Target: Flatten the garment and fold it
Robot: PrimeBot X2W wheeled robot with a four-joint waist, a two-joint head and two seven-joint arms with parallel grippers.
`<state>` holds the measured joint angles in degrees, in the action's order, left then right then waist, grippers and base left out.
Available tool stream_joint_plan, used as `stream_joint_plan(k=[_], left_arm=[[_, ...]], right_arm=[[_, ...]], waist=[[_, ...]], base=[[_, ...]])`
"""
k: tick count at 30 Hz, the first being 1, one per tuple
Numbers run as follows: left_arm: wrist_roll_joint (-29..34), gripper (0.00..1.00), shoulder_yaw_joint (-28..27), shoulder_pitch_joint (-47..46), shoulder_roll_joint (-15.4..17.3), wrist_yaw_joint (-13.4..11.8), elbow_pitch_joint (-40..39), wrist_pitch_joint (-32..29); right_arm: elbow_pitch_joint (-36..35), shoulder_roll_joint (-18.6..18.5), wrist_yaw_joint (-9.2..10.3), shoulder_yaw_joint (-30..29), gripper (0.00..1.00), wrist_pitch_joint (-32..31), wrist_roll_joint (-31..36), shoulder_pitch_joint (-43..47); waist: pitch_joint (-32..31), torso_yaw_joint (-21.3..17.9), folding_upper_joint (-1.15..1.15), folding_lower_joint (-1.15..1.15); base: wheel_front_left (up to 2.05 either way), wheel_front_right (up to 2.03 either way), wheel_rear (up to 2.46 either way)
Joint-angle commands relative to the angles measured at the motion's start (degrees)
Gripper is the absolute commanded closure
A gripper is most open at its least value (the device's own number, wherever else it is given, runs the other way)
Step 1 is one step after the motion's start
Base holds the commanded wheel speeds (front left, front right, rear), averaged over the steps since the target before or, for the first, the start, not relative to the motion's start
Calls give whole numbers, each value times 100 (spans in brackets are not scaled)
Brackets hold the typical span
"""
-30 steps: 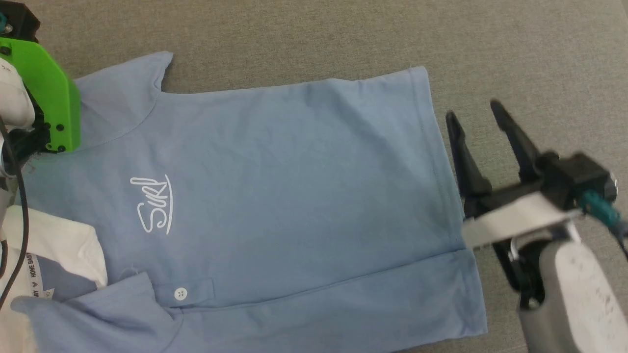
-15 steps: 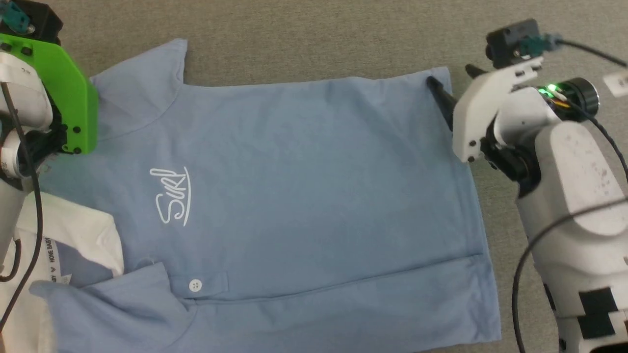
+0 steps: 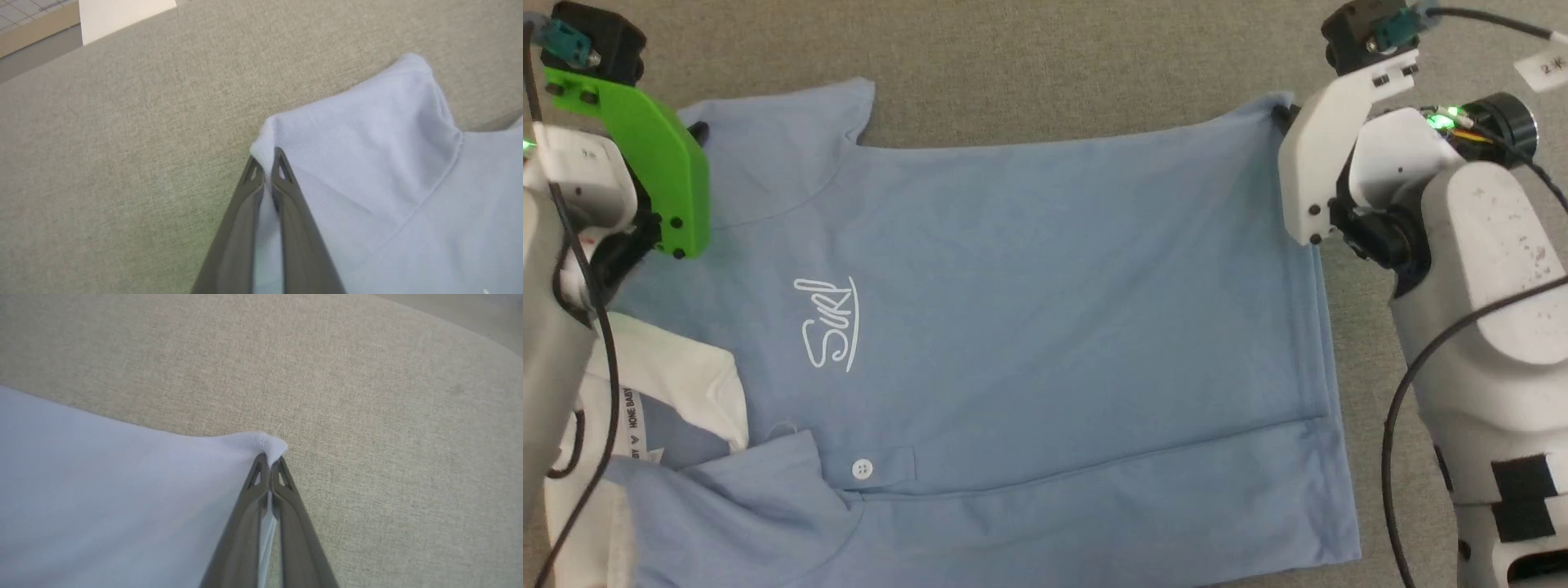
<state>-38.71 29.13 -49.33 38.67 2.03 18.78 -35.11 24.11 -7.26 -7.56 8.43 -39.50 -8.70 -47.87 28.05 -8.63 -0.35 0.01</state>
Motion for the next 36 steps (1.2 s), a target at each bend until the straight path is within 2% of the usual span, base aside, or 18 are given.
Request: stream_joint_plan(k=[1,4,10,18,25,30,36], left_arm=[[60,100,-18,155,-67,37,37,292],[125,100,-90,517,-83,38,54,1021],[-64,100,-363,1492,-154,5,-242,2290],[-394,100,-676,2994,-160,-356,-920,3135],[-704,100,-677,4229,-334,-595,-1364,3414],[-852,100,-611,4903,-380,-730,-1532,3432],[-910,100,-450,5243,-417,-705,-1461,3380]], right_arm=[[-58,1,8,-27,100,212,-67,172],[-133,1,8,27,100,698,-289,483],[-342,-247,8,232,100,1702,-662,1240],[-592,-540,8,318,100,2508,-917,2331],[-844,-637,8,108,100,2488,-1112,3278],[-1175,-600,8,-152,100,2038,-1187,4056],[-1522,-356,8,-452,100,1456,-1148,4793]], waist=[[-204,22,35,-1],[-520,14,35,-1],[-1188,131,35,-1],[-1795,326,35,-1],[-2056,506,35,-1],[-2128,606,35,-1],[-2142,704,35,-1]], base=[[0,0,0],[0,0,0],[0,0,0],[0,0,0],[0,0,0],[0,0,0],[0,0,0]])
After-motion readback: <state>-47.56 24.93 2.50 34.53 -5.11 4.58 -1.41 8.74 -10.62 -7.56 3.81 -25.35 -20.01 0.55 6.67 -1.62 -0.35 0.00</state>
